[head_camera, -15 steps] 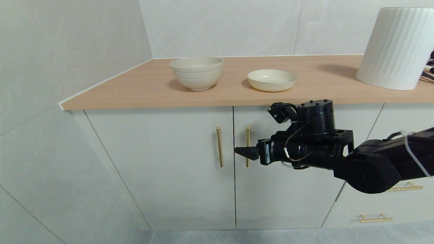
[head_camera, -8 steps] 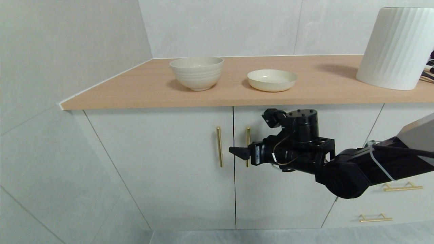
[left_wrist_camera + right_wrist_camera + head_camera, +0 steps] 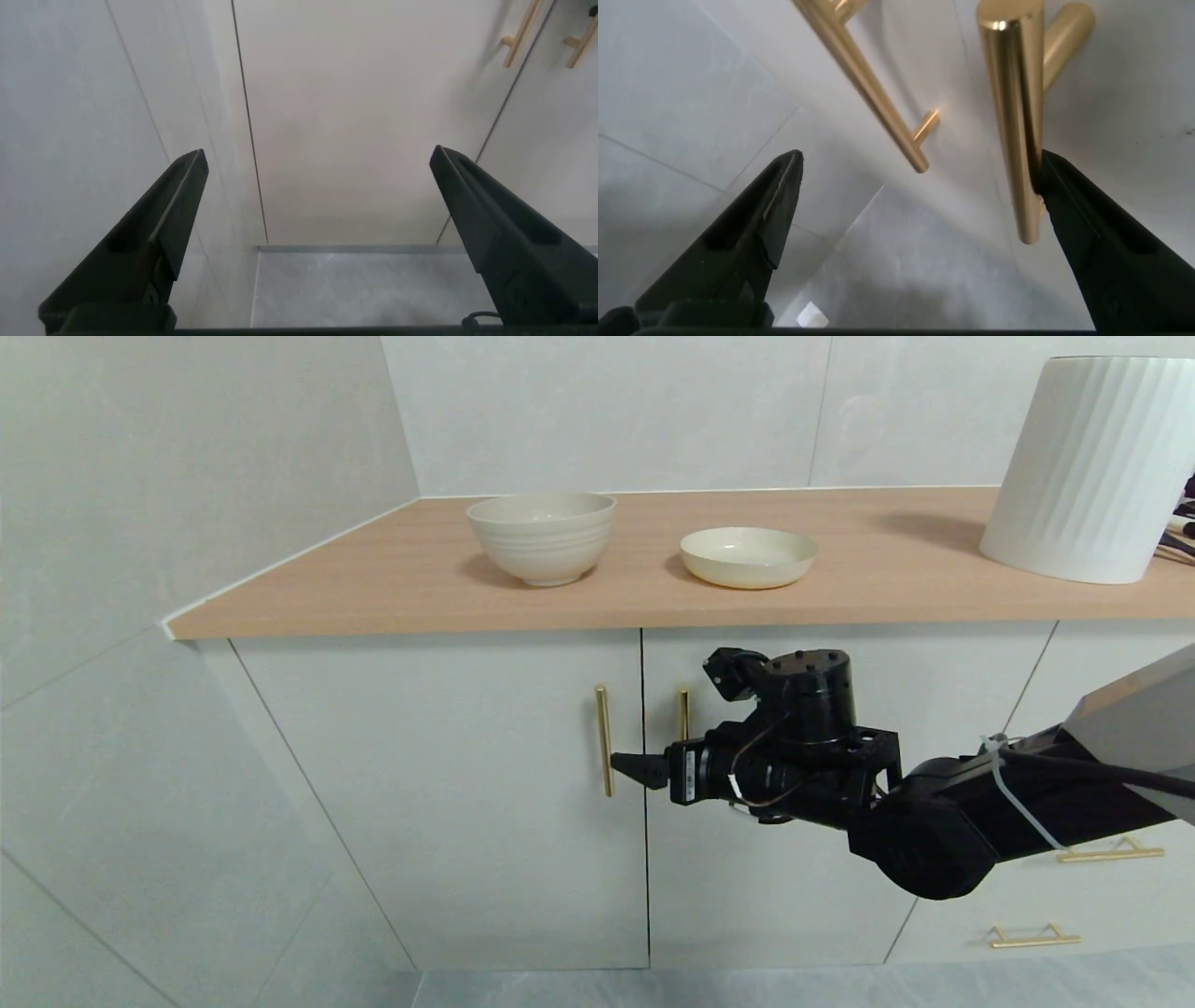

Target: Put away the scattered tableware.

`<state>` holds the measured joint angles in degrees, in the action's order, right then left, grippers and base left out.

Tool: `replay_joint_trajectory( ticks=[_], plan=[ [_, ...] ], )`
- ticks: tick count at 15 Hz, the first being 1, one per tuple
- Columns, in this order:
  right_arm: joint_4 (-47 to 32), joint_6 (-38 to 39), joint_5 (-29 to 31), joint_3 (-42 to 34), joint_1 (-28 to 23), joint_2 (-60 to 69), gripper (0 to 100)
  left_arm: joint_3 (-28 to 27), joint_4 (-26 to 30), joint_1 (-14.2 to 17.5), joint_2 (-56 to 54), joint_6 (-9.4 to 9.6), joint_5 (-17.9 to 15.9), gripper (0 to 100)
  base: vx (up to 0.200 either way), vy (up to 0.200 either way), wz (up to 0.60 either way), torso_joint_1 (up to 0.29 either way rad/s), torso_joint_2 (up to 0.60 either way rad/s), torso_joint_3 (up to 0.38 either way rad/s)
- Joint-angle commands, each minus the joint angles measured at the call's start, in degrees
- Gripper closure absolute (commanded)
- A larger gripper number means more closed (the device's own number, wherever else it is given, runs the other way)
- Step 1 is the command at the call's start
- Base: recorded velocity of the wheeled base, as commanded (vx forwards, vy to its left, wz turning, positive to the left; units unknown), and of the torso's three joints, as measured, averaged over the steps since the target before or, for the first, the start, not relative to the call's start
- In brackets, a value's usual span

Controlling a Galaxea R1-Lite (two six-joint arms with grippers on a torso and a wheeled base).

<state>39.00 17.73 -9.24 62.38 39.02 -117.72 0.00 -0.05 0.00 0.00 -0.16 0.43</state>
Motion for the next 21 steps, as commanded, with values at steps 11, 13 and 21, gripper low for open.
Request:
replay_joint_trajectory(
  ticks=[11,13,21],
  plan=[
    [-0.2,1.8,-5.3,-8.9,2.9,6.0,0,0.0,0.0,0.0,0.0,-0.02,0.0,0,0.0,0.0,0.0,0.0,0.0,0.0],
    [-0.2,1.8,-5.4,-12.9,4.5,9.0,0,0.0,0.0,0.0,0.0,-0.02,0.0,0,0.0,0.0,0.0,0.0,0.0,0.0],
    [-0.2,1.8,-5.5,-22.7,7.8,16.9,0,0.0,0.0,0.0,0.0,0.77,0.0,0,0.0,0.0,0.0,0.0,0.0,0.0]
  ],
)
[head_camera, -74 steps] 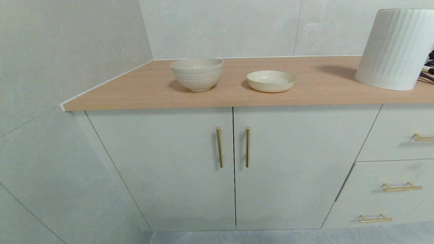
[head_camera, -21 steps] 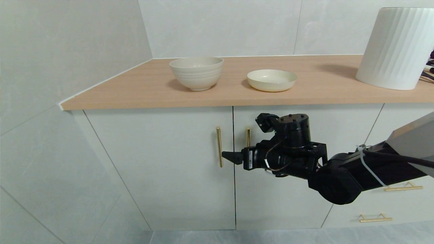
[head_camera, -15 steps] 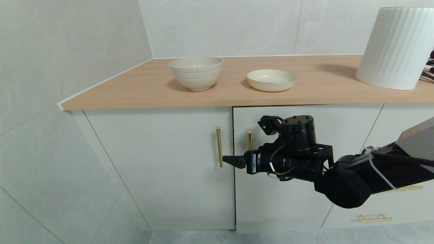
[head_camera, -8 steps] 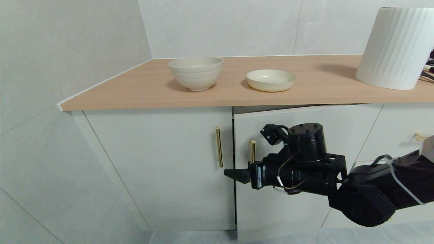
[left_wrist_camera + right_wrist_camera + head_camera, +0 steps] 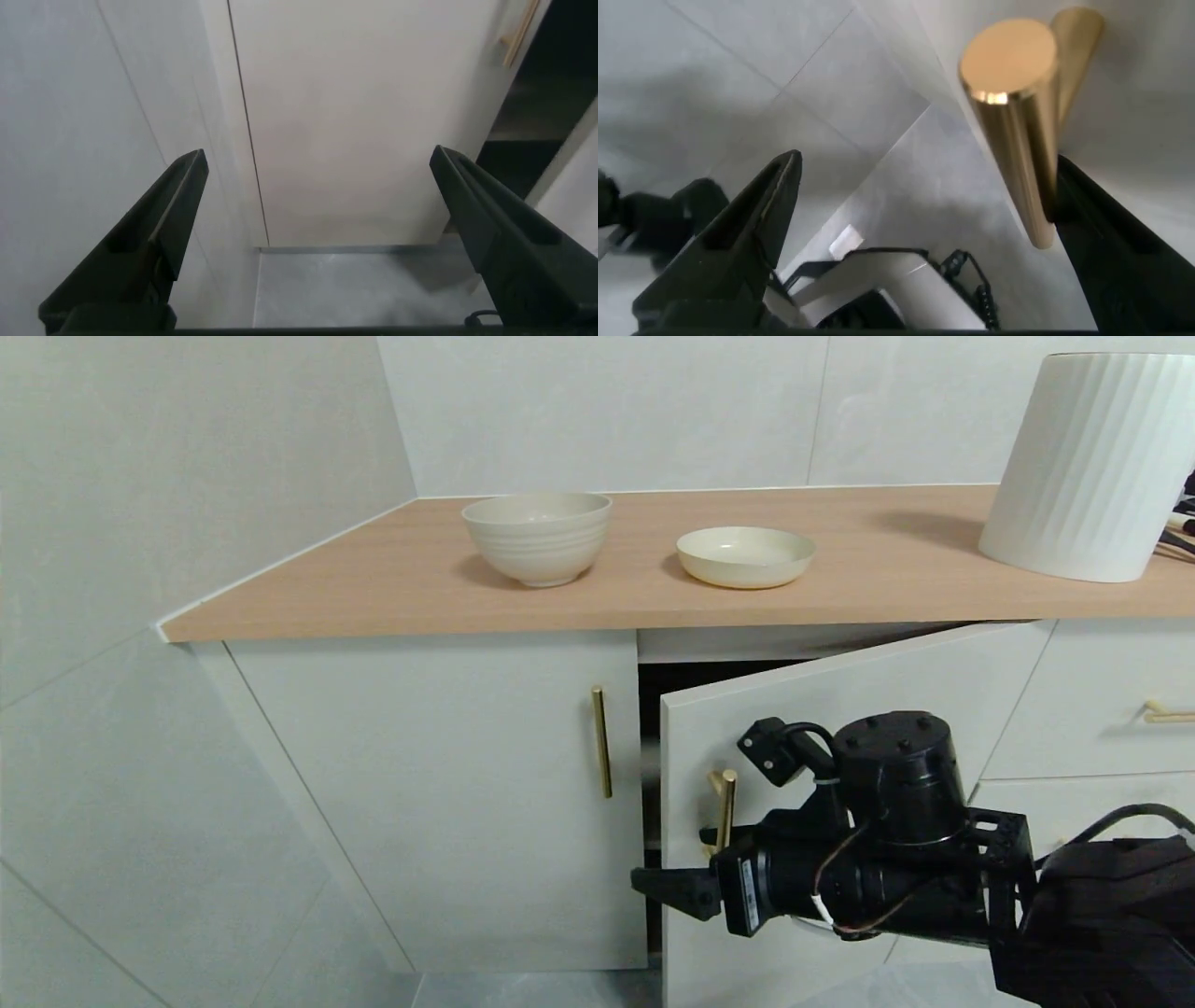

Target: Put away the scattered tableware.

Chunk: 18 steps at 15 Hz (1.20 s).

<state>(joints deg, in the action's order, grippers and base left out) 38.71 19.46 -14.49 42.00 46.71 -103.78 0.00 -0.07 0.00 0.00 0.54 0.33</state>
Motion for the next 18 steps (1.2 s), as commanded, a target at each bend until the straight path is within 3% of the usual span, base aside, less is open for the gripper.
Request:
replay_joint_trajectory(
  ticks=[1,4,5,10,11,13,15,18],
  plan=[
    [0.1,0.1,-0.3,-3.5,0.1,4.1,0,0.0,0.0,0.0,0.0,0.25,0.0,0,0.0,0.0,0.0,0.0,0.0,0.0],
    [0.1,0.1,-0.3,-5.3,0.2,5.7,0,-6.3,-0.8,0.0,0.4,1.75,-3.6,0,0.0,0.0,0.0,0.0,0.0,0.0],
    [0.1,0.0,-0.3,-6.5,0.3,6.6,0,-13.9,4.0,-0.2,6.9,1.66,-9.7,0,0.0,0.0,0.0,0.0,0.0,0.0],
    [0.1,-0.3,-0.3,-10.2,3.6,11.0,0,-27.8,5.5,-0.6,40.9,3.68,-18.8,0,0.0,0.0,0.0,0.0,0.0,0.0],
    [0.1,-0.3,-0.4,-11.1,4.0,11.8,0,-29.7,5.4,-2.5,48.1,4.12,-18.7,0,0.0,0.0,0.0,0.0,0.0,0.0],
    [0.1,-0.3,-0.3,-11.9,6.5,12.5,0,-33.0,3.9,-10.6,57.8,3.42,-18.6,0,0.0,0.0,0.0,0.0,0.0,0.0],
    [0.1,-0.5,-0.3,-12.5,7.2,13.4,0,-33.7,-1.2,-19.2,65.7,1.84,-18.3,0,0.0,0.0,0.0,0.0,0.0,0.0],
    [0.1,-0.4,-0.4,-13.1,7.2,13.5,0,-33.8,-5.6,-23.2,72.7,1.22,-18.0,0,0.0,0.0,0.0,0.0,0.0,0.0]
  ],
)
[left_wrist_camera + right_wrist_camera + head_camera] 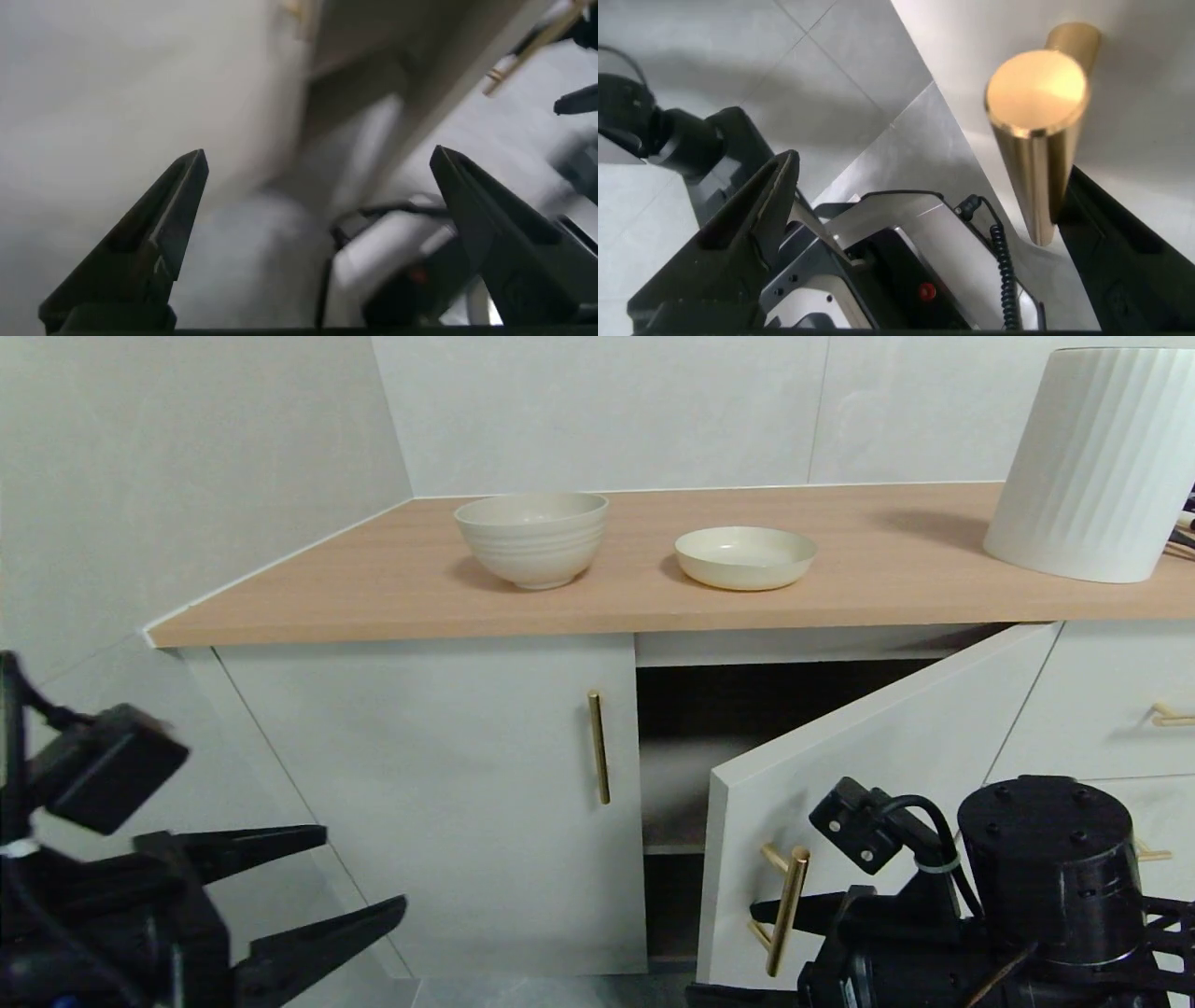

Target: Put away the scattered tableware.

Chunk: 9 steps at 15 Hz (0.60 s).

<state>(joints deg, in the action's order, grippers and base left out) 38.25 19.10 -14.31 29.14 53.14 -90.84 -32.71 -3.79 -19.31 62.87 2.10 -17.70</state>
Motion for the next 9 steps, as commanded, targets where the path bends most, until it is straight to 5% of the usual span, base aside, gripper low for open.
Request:
replay_joint_trajectory(
  ticks=[1,2,5,9],
  plan=[
    [0.6,0.0,-0.5,-0.2,0.7,0.0,0,-1.1,-2.4,-4.4,11.0,-0.43,-0.1,0,0.0,0.0,0.0,0.0,0.0,0.0],
    [0.6,-0.1,-0.5,-0.2,0.7,-0.3,0,-1.1,-3.2,-5.1,12.1,-0.43,-0.1,100,0.0,0.0,0.0,0.0,0.0,0.0],
    [0.5,-0.1,-0.5,-0.5,0.7,0.2,0,-1.1,-10.2,-10.0,17.9,-0.87,-0.2,100,0.0,0.0,0.0,0.0,0.0,0.0],
    [0.6,-0.2,-0.5,-1.1,0.7,0.2,0,-1.3,-23.8,-18.7,27.7,-7.72,0.0,100,0.0,0.0,0.0,0.0,0.0,0.0]
  ],
)
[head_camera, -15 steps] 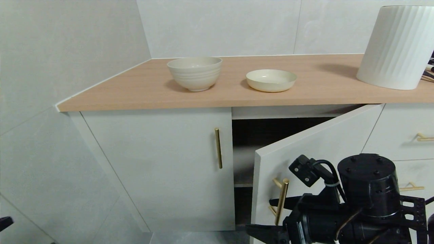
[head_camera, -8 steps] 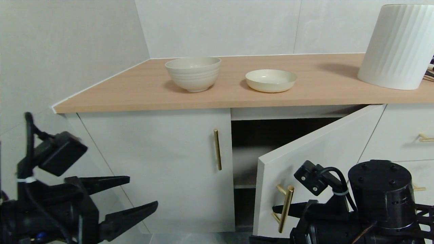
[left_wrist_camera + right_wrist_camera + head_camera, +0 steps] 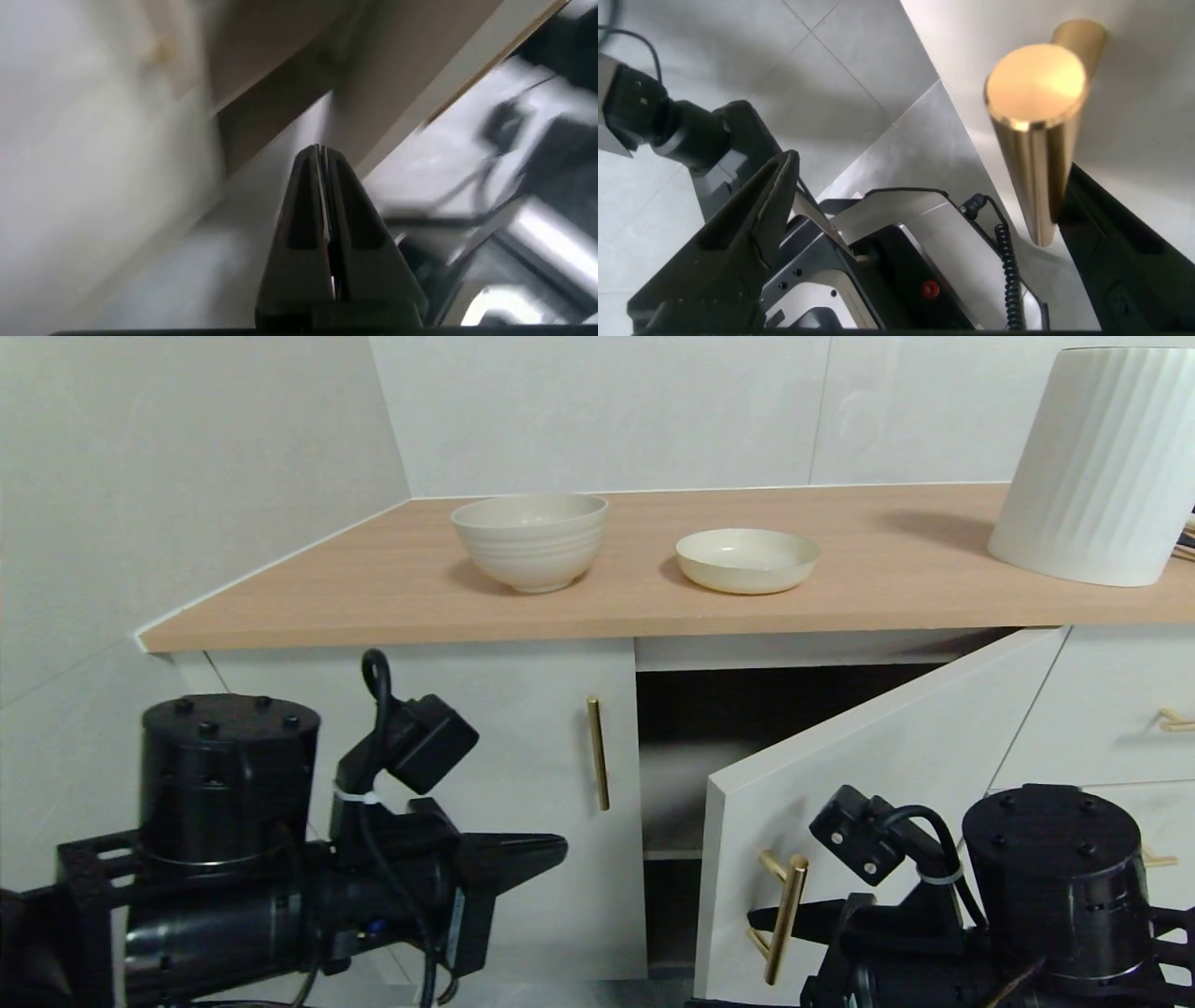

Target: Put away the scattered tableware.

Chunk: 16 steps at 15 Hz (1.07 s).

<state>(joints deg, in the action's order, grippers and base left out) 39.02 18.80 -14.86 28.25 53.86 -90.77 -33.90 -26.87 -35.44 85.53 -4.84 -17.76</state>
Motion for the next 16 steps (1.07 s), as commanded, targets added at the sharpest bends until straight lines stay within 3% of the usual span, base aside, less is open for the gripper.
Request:
replay_joint_trajectory(
  ticks=[1,2,4,5,7,12,16],
  plan=[
    [0.1,-0.4,0.0,-0.7,-0.1,0.5,0,-0.3,-5.2,-4.5,7.7,-3.77,0.4,100,0.0,0.0,0.0,0.0,0.0,0.0],
    [0.9,-0.7,0.1,-0.9,-0.2,0.6,0,-0.3,-9.3,-5.8,10.6,-5.53,1.2,100,0.0,0.0,0.0,0.0,0.0,0.0],
    [1.0,-0.7,0.2,-0.9,-0.2,0.5,0,-0.4,-12.2,-6.1,13.5,-6.23,1.3,100,0.0,0.0,0.0,0.0,0.0,0.0],
    [1.0,-0.6,0.2,-0.9,-0.2,0.4,0,-1.4,-17.5,-6.3,16.5,-8.17,1.4,100,0.0,0.0,0.0,0.0,0.0,0.0],
    [1.0,-0.6,0.2,-0.9,-0.2,0.4,0,-1.6,-21.8,-7.0,17.2,-10.89,1.4,100,0.0,0.0,0.0,0.0,0.0,0.0],
    [1.0,-0.6,0.2,-0.8,-0.2,0.5,0,-2.7,-22.8,-6.9,19.7,-11.24,1.9,100,0.0,0.0,0.0,0.0,0.0,0.0],
    [1.0,-0.6,0.3,-0.7,-0.3,0.3,0,-4.4,-28.4,-8.0,25.3,-11.33,3.7,100,0.0,0.0,0.0,0.0,0.0,0.0]
  ],
)
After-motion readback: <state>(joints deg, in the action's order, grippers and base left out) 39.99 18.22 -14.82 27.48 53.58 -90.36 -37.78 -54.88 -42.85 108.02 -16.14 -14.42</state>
